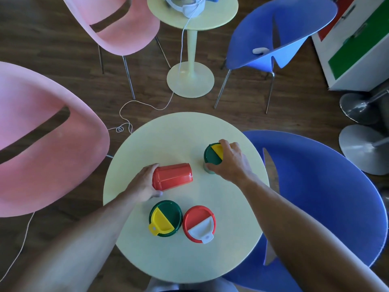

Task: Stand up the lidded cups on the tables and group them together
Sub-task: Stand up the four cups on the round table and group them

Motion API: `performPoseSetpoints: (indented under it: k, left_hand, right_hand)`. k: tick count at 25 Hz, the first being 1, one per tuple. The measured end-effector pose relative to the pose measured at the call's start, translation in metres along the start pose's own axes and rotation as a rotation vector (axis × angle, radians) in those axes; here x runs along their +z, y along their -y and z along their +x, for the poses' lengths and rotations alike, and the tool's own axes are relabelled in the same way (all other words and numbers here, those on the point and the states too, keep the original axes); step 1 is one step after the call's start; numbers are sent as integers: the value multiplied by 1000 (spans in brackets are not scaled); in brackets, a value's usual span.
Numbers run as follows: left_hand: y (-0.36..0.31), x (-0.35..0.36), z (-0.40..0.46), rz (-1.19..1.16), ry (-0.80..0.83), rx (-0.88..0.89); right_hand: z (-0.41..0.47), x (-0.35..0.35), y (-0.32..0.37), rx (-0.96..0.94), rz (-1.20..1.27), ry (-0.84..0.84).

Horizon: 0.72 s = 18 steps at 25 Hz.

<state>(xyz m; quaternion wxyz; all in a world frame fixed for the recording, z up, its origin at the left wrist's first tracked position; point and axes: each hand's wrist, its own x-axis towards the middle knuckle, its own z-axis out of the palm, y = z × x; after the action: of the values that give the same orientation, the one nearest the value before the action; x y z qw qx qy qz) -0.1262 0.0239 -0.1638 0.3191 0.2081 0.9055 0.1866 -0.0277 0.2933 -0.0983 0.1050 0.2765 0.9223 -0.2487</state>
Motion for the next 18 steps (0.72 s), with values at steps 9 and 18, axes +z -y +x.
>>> performPoseSetpoints:
  k: [9, 18]
  left_hand:
    - [4, -1, 4, -6, 28, 4]
    - [12, -3, 3, -40, 47, -13]
  right_hand:
    - [-15, 2, 4, -35, 81, 45]
    - [-60, 26, 16, -88, 11, 177]
